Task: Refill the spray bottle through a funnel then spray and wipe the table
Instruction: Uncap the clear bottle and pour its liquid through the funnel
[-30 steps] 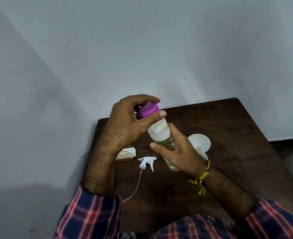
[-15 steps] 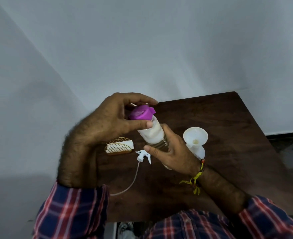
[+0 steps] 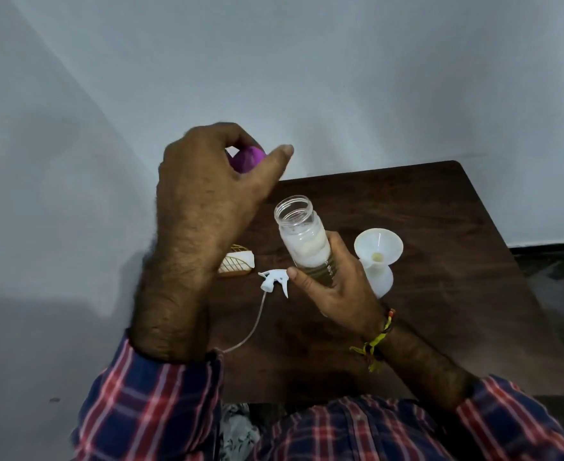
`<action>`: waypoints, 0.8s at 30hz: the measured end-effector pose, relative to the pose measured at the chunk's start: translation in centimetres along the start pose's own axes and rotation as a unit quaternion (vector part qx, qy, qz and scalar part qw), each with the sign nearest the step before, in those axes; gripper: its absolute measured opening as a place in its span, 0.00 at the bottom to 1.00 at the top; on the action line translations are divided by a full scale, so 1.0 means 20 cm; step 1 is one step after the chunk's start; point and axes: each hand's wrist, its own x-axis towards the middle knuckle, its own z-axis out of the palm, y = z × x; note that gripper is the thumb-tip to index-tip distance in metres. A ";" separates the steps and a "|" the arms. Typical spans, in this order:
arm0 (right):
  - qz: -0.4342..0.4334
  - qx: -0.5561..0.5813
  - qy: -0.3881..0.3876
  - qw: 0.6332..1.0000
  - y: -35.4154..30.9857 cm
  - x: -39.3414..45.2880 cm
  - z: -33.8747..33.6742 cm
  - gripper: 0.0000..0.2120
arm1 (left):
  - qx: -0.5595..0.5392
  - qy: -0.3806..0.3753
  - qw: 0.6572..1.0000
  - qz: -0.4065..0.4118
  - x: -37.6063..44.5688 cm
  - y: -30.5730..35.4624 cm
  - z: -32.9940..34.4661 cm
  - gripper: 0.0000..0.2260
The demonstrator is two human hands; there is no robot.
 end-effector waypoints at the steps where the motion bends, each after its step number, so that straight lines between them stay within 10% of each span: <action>1: -0.001 0.006 0.004 1.000 0.00 0.00 -0.01 0.22 | -0.034 -0.019 0.999 -0.008 0.01 -0.04 0.01 0.19; 9: 0.004 -0.008 0.049 0.999 -0.01 -0.02 -0.11 0.20 | -0.318 -0.240 0.900 -0.176 -0.29 -0.53 0.60 0.32; 14: 0.032 0.003 0.053 0.998 0.02 -0.06 -0.18 0.21 | -0.383 -0.200 0.860 -0.270 -0.56 -0.67 0.95 0.21; 24: 0.042 0.018 0.150 0.988 0.02 -0.19 -0.40 0.23 | -0.126 -0.277 0.923 -0.234 -0.88 -0.99 1.24 0.26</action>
